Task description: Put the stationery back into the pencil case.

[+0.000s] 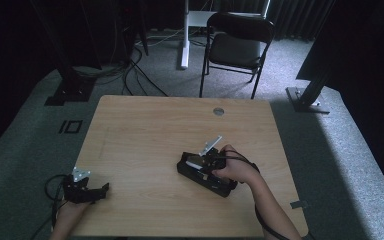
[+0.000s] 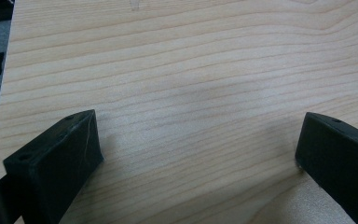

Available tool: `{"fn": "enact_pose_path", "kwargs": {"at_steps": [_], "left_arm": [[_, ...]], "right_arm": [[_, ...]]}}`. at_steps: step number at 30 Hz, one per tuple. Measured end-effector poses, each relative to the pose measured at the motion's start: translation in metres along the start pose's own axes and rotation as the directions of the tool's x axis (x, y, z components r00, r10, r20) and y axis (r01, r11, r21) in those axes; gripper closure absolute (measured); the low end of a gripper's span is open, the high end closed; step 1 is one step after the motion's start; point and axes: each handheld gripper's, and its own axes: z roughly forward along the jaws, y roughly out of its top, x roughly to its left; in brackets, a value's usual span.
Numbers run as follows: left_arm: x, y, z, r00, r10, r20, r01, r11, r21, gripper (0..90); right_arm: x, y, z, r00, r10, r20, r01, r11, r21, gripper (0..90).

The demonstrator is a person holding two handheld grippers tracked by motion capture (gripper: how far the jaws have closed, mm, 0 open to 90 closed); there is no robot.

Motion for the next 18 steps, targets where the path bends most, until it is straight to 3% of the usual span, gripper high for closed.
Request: {"fn": "enact_pose_path", "kwargs": {"at_steps": [5, 14, 18], "left_arm": [[0.000, 0.000, 0.000, 1.0000, 0.000, 0.000, 0.000, 1.0000, 0.000, 0.3], [0.000, 0.000, 0.000, 1.0000, 0.000, 0.000, 0.000, 1.0000, 0.000, 0.3], [0.000, 0.000, 0.000, 1.0000, 0.000, 0.000, 0.000, 1.0000, 0.000, 0.3]], "right_arm": [[0.000, -0.001, 0.001, 1.0000, 0.006, -0.007, -0.006, 1.000, -0.006, 74.8], [0.003, 0.002, -0.014, 0.9998, -0.006, -0.020, 0.005, 0.999, -0.047, 73.1], [0.003, 0.002, -0.025, 0.9997, -0.006, -0.023, 0.004, 0.995, -0.097, 71.9]]}}
